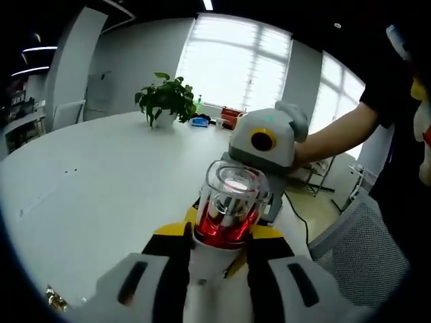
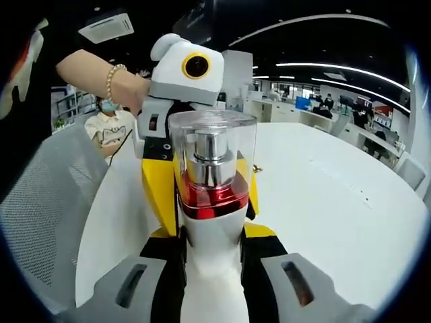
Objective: Arrange the skincare products in the storage area until every visible bottle or jar stands upright without overlapping.
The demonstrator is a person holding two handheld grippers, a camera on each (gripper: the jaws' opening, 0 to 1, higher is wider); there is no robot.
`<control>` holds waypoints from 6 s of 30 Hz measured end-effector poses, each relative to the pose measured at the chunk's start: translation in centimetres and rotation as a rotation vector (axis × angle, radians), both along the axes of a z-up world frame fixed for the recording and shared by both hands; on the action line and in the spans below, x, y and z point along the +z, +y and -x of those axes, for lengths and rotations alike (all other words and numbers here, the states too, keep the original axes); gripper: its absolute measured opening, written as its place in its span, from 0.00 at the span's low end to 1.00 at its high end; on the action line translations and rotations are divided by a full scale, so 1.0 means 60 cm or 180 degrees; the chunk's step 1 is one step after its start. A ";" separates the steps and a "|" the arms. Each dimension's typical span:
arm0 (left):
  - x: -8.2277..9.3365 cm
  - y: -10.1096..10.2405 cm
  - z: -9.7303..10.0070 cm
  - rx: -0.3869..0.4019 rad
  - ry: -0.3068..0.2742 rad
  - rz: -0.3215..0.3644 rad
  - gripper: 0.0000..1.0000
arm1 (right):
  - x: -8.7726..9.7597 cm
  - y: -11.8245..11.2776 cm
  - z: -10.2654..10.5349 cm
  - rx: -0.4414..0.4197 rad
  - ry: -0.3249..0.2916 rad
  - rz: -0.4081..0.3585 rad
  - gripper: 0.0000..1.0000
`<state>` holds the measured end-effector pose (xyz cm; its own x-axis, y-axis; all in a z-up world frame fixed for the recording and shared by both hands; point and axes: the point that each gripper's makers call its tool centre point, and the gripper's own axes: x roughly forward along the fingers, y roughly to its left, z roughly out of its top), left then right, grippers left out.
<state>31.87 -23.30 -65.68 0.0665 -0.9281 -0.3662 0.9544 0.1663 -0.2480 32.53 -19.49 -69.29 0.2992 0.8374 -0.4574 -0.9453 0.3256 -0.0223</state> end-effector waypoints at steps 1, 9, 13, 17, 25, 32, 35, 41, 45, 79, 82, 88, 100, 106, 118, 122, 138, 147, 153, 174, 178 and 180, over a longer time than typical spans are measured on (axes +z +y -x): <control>-0.002 0.001 0.000 0.0025 0.0032 -0.0019 0.26 | -0.001 0.000 0.000 -0.0015 0.0040 0.0005 0.30; -0.009 0.002 0.006 0.0066 0.0031 -0.0126 0.33 | -0.030 -0.007 0.012 -0.0065 0.0170 0.0178 0.41; -0.005 0.010 0.008 0.0102 0.0035 -0.0138 0.35 | -0.033 -0.008 0.019 -0.0090 0.0183 0.0201 0.48; 0.003 0.019 0.008 0.0200 0.0086 -0.0063 0.40 | -0.030 -0.011 0.018 -0.0167 0.0192 0.0184 0.51; 0.011 0.046 0.015 0.0394 0.0094 -0.0014 0.47 | -0.022 -0.015 0.030 -0.0305 0.0206 0.0135 0.59; 0.010 0.074 0.029 0.0657 0.0321 -0.0082 0.57 | -0.015 -0.020 0.040 -0.0444 0.0212 0.0095 0.67; 0.009 0.086 0.036 0.0715 0.0283 -0.0120 0.63 | -0.007 -0.028 0.042 -0.0539 0.0218 0.0051 0.69; 0.012 0.121 0.037 0.0980 0.0375 -0.0109 0.75 | 0.000 -0.037 0.056 -0.0627 0.0207 0.0048 0.73; 0.016 0.153 0.037 0.1229 0.0433 -0.0111 0.87 | 0.003 -0.043 0.073 -0.0677 0.0219 0.0104 0.75; 0.015 0.337 0.178 0.2378 0.0500 -0.0070 0.91 | 0.036 -0.049 0.164 -0.1153 0.0389 -0.0292 0.85; 0.018 0.342 0.189 0.2475 0.0537 -0.0012 0.90 | 0.040 -0.048 0.172 -0.1191 0.0405 -0.0337 0.85; 0.022 0.354 0.200 0.2643 0.0552 0.0076 0.89 | 0.037 -0.053 0.190 -0.1222 0.0420 -0.0303 0.84; 0.017 0.360 0.196 0.2722 0.0604 0.0058 0.88 | 0.031 -0.069 0.203 -0.1369 0.0498 -0.0392 0.84; 0.015 0.368 0.185 0.2817 0.0662 0.0060 0.87 | 0.029 -0.075 0.199 -0.1408 0.0498 -0.0399 0.84; -0.033 0.422 0.124 0.3578 0.1073 -0.0173 0.80 | 0.035 -0.080 0.185 -0.1509 0.0518 -0.0507 0.83; -0.050 0.425 0.101 0.3708 0.1165 -0.0280 0.82 | 0.026 -0.075 0.188 -0.1485 0.0535 -0.0439 0.82; -0.106 0.460 0.040 0.4303 0.1595 -0.0670 0.77 | 0.005 -0.079 0.190 -0.1576 0.0676 -0.0408 0.81; -0.129 0.475 0.010 0.4517 0.1492 -0.1052 0.73 | -0.012 -0.084 0.190 -0.1659 0.0769 -0.0383 0.80; -0.145 0.499 -0.002 0.4810 0.1498 -0.1300 0.71 | -0.018 -0.078 0.186 -0.1658 0.0812 -0.0388 0.79; -0.162 0.504 0.011 0.4829 0.1384 -0.1812 0.58 | -0.033 -0.079 0.177 -0.1673 0.0879 -0.0360 0.78; -0.162 0.505 0.014 0.4734 0.1322 -0.1875 0.38 | -0.031 -0.074 0.177 -0.1665 0.0880 -0.0370 0.78; -0.166 0.510 0.010 0.4682 0.1284 -0.1842 0.37 | -0.032 -0.072 0.177 -0.1653 0.0881 -0.0368 0.78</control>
